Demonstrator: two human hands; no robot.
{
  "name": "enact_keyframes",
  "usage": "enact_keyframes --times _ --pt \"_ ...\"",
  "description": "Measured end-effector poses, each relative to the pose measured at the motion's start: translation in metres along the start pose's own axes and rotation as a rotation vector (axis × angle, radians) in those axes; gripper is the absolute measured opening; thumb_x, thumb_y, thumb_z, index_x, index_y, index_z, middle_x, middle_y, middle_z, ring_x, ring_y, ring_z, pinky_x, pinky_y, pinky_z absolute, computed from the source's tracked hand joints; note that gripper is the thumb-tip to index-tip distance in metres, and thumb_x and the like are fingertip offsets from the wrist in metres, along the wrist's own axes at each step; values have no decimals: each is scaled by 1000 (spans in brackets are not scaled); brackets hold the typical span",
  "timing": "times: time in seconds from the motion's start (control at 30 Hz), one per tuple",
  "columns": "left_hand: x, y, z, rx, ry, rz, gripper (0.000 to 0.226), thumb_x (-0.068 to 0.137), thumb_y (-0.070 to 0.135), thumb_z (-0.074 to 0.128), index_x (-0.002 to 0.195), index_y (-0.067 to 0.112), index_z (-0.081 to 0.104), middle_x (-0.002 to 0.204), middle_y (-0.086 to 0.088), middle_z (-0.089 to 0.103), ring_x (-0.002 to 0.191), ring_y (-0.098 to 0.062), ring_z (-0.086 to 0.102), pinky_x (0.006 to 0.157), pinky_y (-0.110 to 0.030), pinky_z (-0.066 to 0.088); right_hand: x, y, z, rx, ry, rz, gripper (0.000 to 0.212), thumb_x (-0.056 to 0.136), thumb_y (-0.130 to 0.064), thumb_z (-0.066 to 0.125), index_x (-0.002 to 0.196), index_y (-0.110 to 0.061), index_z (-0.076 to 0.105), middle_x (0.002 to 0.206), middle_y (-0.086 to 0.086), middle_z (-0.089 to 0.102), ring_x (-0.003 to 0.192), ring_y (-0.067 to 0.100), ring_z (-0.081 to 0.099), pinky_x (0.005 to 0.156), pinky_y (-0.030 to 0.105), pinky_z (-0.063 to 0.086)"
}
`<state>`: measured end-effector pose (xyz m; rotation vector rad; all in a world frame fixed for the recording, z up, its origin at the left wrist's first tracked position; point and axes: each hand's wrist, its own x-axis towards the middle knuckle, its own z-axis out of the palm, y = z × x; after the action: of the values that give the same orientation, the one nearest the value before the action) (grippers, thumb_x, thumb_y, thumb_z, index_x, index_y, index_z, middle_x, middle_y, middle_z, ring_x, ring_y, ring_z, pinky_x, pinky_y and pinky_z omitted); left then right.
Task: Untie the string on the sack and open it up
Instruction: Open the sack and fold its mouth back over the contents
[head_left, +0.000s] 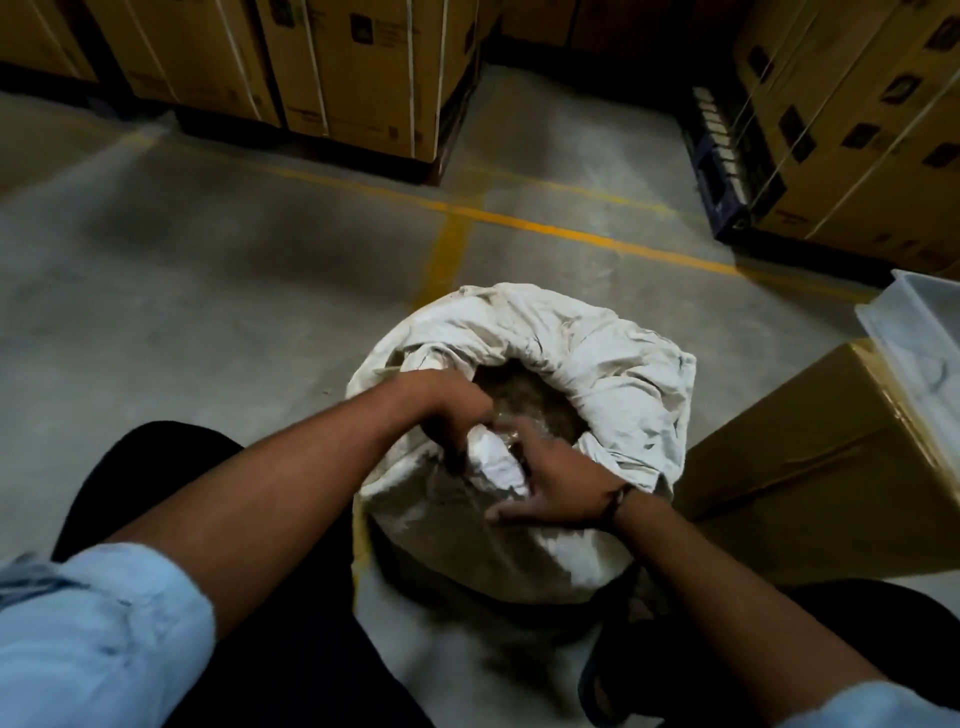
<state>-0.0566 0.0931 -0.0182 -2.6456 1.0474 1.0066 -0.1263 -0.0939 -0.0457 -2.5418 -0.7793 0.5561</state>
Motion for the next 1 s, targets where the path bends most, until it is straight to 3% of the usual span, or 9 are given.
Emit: enact_keyframes --times 0.13,0.27,0.37,0.47,0.6,0.67,0.77,0.87,1.0 --pt "5 9 10 84 292 49 47 69 43 75 113 33 63 104 10 70 95 -17 64 90 -36 50 2 17 -14 -79 -34 96 89 62 -61 82 135 -27 44 123 0 65 111 19 62 83 26 44" --pt "4 14 24 249 518 -16 38 70 42 68 106 31 60 105 11 68 100 -17 63 95 -37 40 7 16 14 -457 132 114 67 84 -24 63 146 -14 38 109 16 68 96 37 65 69 36 46" --pt "5 27 27 190 346 -96 69 61 60 76 118 27 55 112 2 67 107 -23 62 100 -39 39 12 14 41 -575 269 4 45 73 -13 54 115 2 62 71 17 65 53 36 64 43 33 46" --pt "13 36 33 89 201 -109 84 59 62 81 123 18 49 119 -8 65 110 -28 61 97 -38 45 16 12 58 -633 257 38 49 75 -17 42 112 4 66 62 12 61 42 31 58 37 30 41" --pt "17 34 38 18 182 -118 64 83 42 69 132 12 40 123 -12 63 110 -31 62 87 -37 46 10 17 46 -540 165 41 68 71 -20 66 134 2 51 85 14 69 68 35 67 56 36 49" --pt "17 33 38 54 151 -115 64 91 31 58 143 8 29 127 -14 62 113 -32 61 94 -42 44 10 27 36 -375 96 8 76 78 -37 68 140 -5 39 114 16 66 99 35 64 81 38 46" --pt "22 37 46 123 83 -139 69 97 29 45 153 7 12 137 -21 55 124 -38 54 108 -50 35 5 36 28 -52 -75 76 92 75 -38 77 149 -15 27 140 9 54 123 27 54 96 24 40" --pt "27 47 43 56 10 -178 63 102 38 33 156 16 9 151 -24 38 139 -43 35 119 -52 18 3 41 33 -132 -100 154 75 79 -37 74 144 -21 40 137 6 57 123 27 56 94 25 43" --pt "6 45 32 137 -73 -112 105 82 45 74 155 15 5 152 -18 35 140 -38 31 117 -53 13 -7 33 54 -524 111 54 73 78 -24 67 144 -12 40 107 13 69 85 35 69 63 34 48"
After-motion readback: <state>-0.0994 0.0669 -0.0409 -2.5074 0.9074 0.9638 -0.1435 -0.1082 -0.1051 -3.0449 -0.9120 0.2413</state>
